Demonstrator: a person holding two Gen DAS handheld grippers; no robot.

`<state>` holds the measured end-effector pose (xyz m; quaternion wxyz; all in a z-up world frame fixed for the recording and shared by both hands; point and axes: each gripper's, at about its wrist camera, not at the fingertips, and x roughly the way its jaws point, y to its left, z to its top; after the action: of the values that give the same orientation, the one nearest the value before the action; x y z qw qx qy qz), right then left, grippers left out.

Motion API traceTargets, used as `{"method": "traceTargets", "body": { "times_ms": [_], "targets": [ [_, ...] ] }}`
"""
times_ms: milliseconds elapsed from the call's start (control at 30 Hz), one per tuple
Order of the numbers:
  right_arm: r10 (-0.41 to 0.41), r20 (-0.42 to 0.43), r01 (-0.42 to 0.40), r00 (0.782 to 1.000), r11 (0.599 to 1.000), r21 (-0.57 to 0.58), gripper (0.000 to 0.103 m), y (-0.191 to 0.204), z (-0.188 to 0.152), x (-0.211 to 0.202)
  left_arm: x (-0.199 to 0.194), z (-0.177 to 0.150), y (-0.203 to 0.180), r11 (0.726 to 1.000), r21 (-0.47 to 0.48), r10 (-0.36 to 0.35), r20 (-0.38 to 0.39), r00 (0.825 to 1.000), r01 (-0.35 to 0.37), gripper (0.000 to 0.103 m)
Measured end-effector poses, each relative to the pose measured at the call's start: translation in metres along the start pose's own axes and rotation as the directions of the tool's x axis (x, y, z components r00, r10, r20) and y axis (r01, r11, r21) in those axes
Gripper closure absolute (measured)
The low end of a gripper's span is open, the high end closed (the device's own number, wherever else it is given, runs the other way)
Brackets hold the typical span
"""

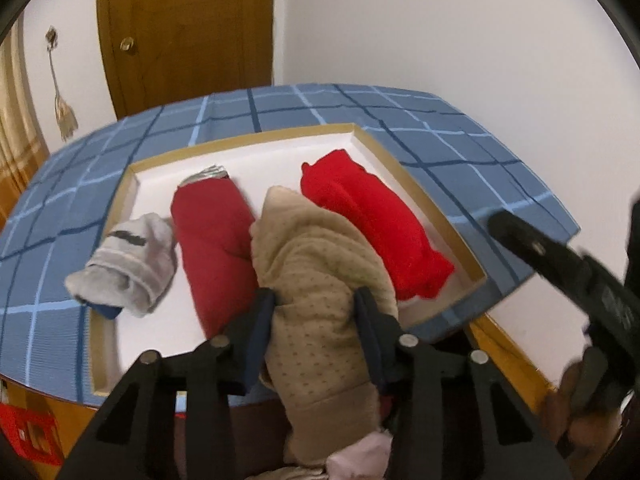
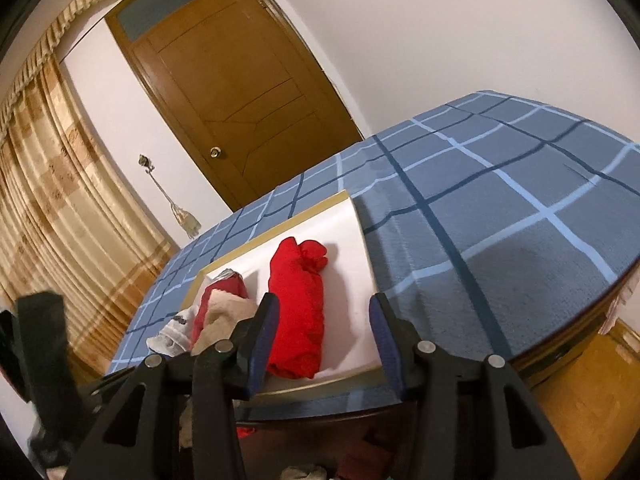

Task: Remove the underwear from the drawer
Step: 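Open both grippers to release the beige and red garments into the tray, then move both grippers back down into the open drawer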

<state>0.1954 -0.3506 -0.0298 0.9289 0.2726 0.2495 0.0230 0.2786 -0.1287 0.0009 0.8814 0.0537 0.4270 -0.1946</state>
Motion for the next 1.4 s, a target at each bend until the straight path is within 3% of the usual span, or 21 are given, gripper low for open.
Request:
{"method": "traceTargets", "body": {
  "times_ms": [167,333,367,400,500,733,800,833,1133,1400],
  "targets": [
    [0.005,0.002,-0.005,1.0,0.999,0.034,0.053,-0.013,0.002,-0.006,0.019,0.018,-0.001,0.999,-0.033,0.033,-0.025,0.999,-0.034,0.061],
    [0.006,0.013,-0.006,1.0,0.999,0.039,0.053,-0.02,0.003,-0.01,0.038,0.028,-0.001,0.994,-0.062,0.089,0.003,0.996,-0.088,0.058],
    [0.007,0.015,-0.008,1.0,0.999,0.039,0.053,-0.021,0.002,-0.011,0.039,0.029,0.001,0.993,-0.084,0.084,0.024,0.996,-0.081,0.052],
    [0.008,0.015,-0.009,1.0,0.999,0.04,0.053,-0.021,0.002,-0.012,0.043,0.029,0.004,0.991,-0.109,0.087,0.035,0.996,-0.083,0.04],
    [0.017,0.004,-0.018,1.0,0.999,0.05,0.053,-0.024,-0.002,-0.011,0.052,0.026,0.01,0.984,-0.14,0.121,0.078,0.99,-0.109,0.021],
    [0.023,-0.022,-0.022,0.999,0.998,0.066,0.053,-0.027,-0.014,-0.015,0.023,0.019,0.008,0.991,-0.088,0.108,0.133,0.985,-0.097,0.02],
    [0.024,-0.022,-0.022,0.999,0.998,0.064,0.053,-0.026,-0.018,-0.02,0.01,0.013,0.012,0.992,-0.091,0.101,0.146,0.984,-0.089,0.005],
    [0.023,-0.022,-0.022,1.0,0.998,0.061,0.053,-0.024,-0.02,-0.021,0.001,0.007,0.013,0.992,-0.092,0.094,0.158,0.983,-0.08,0.003],
    [0.047,-0.068,-0.042,0.997,0.997,0.07,0.053,-0.011,-0.048,-0.03,-0.03,-0.034,0.019,0.995,-0.055,0.094,0.164,0.982,-0.086,0.002],
    [0.02,-0.084,-0.016,0.996,0.999,0.042,0.053,-0.005,-0.068,-0.042,-0.044,-0.075,0.029,0.993,-0.014,0.115,0.142,0.983,-0.114,0.002]
  ]
}}
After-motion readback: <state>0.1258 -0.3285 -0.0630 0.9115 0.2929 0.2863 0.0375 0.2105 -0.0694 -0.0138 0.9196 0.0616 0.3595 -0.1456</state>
